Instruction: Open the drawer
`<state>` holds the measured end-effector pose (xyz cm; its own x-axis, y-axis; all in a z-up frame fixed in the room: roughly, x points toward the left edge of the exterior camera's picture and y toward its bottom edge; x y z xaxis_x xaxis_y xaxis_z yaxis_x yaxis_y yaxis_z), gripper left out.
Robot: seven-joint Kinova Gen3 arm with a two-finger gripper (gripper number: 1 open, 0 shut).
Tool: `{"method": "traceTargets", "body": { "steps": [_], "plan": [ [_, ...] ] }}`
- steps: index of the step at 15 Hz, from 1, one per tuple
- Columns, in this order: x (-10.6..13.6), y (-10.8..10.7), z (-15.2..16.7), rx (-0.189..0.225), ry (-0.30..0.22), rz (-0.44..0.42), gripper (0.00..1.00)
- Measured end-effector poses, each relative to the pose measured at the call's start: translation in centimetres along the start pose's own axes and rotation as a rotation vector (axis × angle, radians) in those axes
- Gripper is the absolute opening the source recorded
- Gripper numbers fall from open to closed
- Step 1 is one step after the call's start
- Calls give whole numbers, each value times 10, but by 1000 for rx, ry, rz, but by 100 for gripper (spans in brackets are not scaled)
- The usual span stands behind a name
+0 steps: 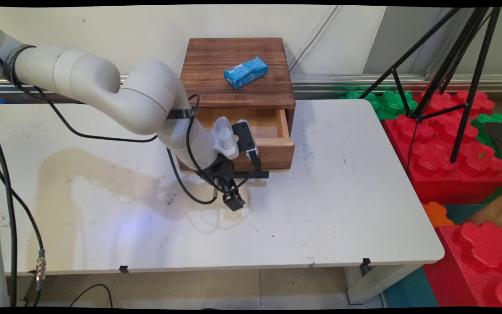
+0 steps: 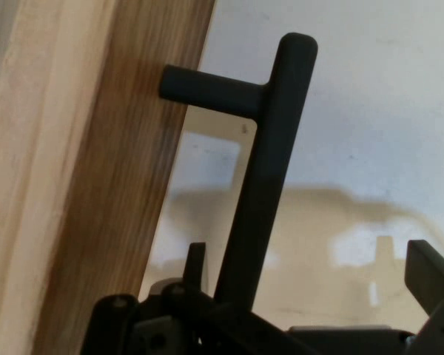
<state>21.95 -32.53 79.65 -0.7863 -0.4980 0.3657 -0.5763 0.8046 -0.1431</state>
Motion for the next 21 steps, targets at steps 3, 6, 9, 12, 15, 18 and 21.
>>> {"method": "traceTargets", "body": {
  "steps": [3, 6, 9, 12, 15, 18, 21],
  "plan": [
    [-5, 11, -5, -15, -3, 24, 100],
    [-8, 19, -10, -24, -4, 43, 100],
    [-13, 31, -15, -37, -4, 57, 100],
    [-17, 44, -22, -49, 0, 68, 100],
    [-19, 52, -26, -53, 4, 71, 100],
    [-21, 60, -31, -59, 6, 74, 100],
    [-25, 69, -36, -68, 5, 78, 100]
  ]
}}
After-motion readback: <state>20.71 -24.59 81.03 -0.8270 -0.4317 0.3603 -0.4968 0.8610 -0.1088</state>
